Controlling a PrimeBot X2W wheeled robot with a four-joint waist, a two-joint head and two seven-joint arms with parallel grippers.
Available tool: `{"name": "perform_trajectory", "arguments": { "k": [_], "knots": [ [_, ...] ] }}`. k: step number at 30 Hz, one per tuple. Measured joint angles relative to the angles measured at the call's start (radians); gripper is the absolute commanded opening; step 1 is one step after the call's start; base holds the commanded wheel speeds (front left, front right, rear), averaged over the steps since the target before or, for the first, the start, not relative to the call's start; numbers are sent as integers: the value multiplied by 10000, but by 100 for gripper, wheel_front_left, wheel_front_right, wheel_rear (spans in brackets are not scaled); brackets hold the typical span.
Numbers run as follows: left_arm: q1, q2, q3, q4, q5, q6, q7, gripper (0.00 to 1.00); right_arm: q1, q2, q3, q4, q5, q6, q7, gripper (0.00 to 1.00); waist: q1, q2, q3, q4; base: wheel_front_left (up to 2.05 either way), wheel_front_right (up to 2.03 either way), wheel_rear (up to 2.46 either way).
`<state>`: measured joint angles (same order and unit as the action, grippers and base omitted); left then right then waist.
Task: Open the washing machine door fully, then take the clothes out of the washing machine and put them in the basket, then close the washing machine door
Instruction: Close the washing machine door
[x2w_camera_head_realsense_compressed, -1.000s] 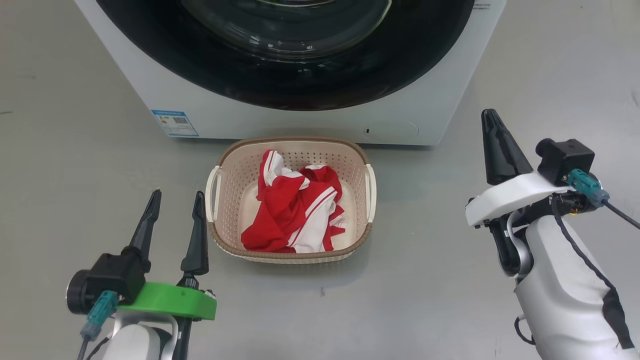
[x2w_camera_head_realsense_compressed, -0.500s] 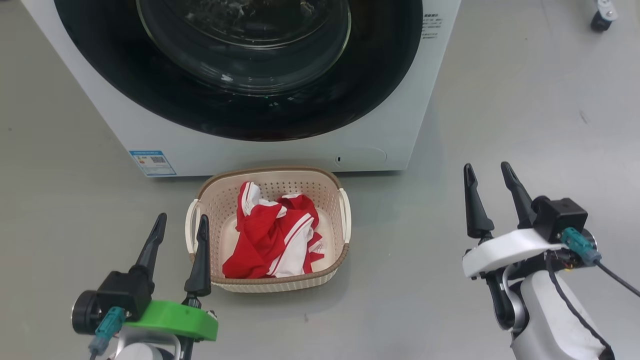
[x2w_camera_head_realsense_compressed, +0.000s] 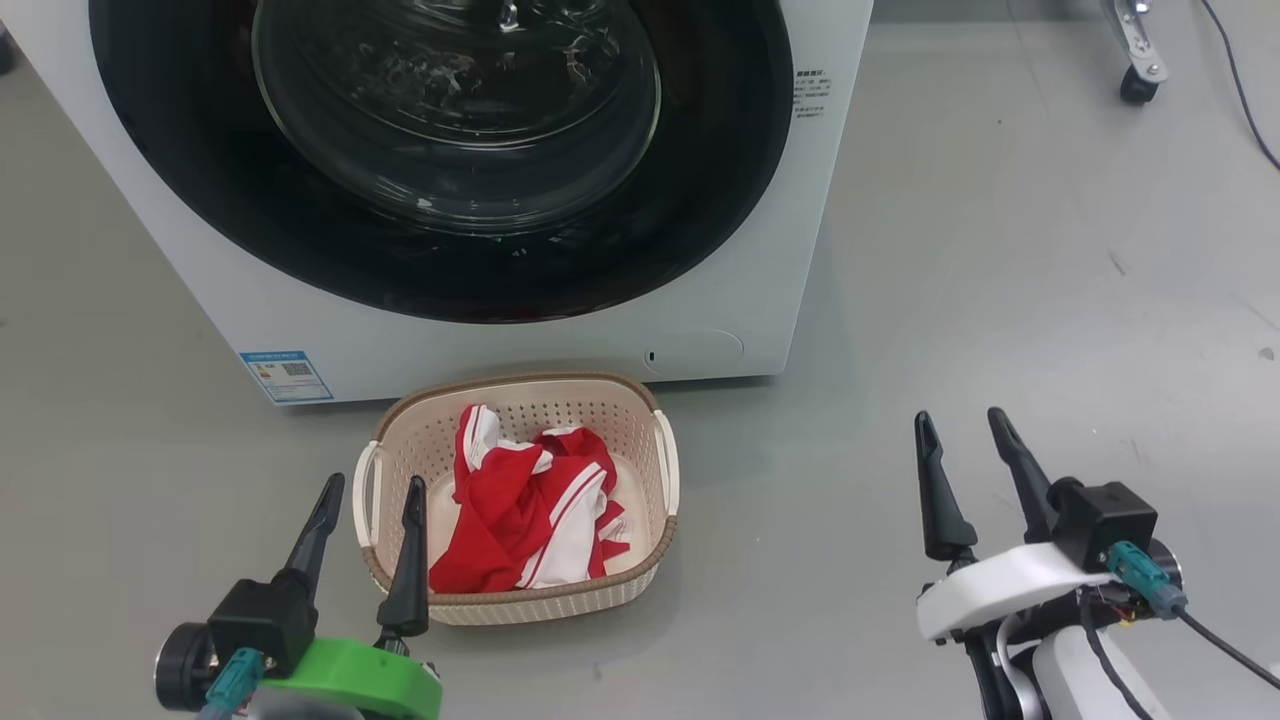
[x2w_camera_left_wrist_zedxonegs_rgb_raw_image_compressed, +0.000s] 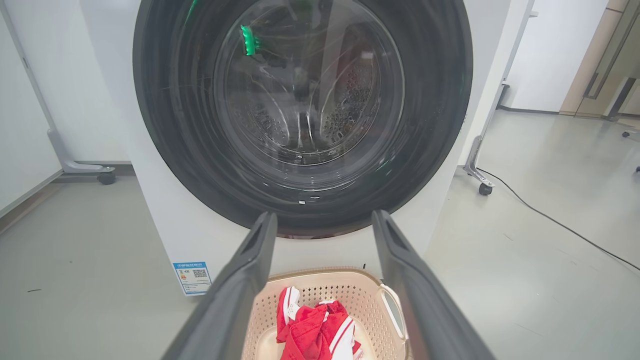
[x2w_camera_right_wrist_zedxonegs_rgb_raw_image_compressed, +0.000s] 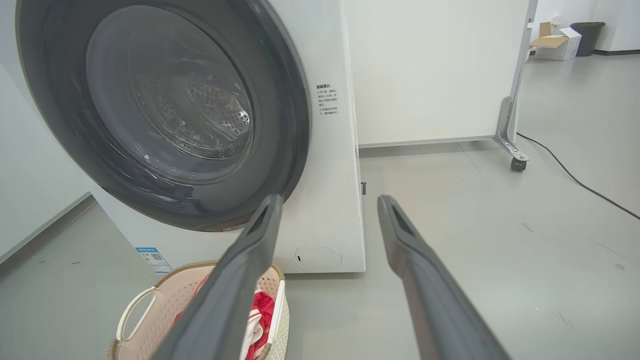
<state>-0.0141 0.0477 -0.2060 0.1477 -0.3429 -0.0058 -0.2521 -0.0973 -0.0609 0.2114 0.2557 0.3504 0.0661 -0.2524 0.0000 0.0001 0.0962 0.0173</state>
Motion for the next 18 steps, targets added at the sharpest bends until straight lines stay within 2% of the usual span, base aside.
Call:
{"name": "perform_trajectory", "arguments": {
  "k": [18],
  "knots": [
    [211, 10, -127, -21, -2, 0, 13, 100, 774, 52, 79, -556, -90, -163, 0, 100, 0, 0, -307, -120, 0, 0, 0]
  ]
}}
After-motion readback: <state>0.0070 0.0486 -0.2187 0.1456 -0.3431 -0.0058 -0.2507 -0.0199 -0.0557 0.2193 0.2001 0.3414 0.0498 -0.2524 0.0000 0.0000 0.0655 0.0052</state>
